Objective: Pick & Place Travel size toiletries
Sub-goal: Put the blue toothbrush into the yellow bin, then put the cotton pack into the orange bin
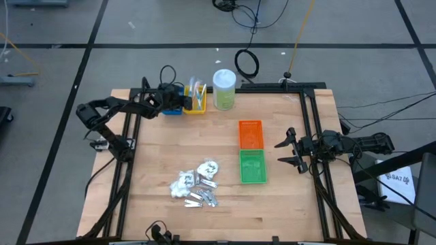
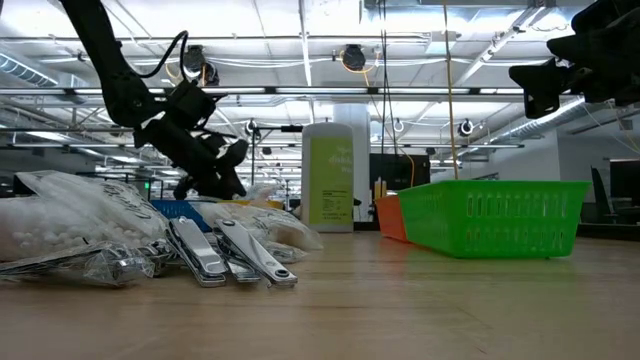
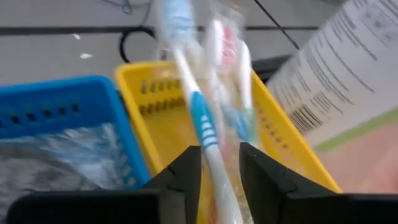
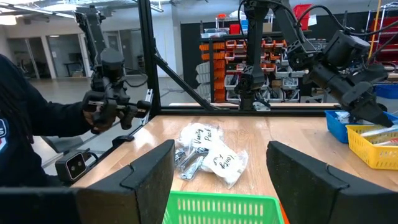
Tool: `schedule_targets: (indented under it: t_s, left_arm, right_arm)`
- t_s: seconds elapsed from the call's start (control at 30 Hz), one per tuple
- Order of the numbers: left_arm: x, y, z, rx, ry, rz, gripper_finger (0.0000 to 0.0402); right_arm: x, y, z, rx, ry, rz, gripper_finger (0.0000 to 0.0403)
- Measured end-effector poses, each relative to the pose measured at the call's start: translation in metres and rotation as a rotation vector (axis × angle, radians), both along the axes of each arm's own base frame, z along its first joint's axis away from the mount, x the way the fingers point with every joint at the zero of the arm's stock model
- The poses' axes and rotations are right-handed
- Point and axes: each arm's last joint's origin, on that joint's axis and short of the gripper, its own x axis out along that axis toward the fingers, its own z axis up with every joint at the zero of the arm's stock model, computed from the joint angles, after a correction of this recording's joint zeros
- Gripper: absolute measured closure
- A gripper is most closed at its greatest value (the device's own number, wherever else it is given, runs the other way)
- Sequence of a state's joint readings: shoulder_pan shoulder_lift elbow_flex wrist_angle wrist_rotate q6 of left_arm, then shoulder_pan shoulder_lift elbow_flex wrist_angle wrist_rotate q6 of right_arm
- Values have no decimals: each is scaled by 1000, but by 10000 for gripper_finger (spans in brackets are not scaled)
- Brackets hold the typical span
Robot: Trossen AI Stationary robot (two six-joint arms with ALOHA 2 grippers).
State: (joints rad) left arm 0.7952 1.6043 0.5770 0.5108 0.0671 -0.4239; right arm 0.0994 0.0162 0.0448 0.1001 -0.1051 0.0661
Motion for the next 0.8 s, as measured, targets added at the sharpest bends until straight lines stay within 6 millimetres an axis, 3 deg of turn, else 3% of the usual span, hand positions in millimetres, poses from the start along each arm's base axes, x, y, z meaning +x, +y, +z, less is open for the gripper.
schedule_targets:
  t_s: [0.5, 0.8]
  left_arm:
    - [1, -1, 1, -9, -14, -39, 261]
    - [-8, -13, 43, 8, -134, -69, 225]
  right_arm:
    - [0, 0, 0, 0, 0, 0, 161]
    - [0, 0, 0, 0, 0, 0, 161]
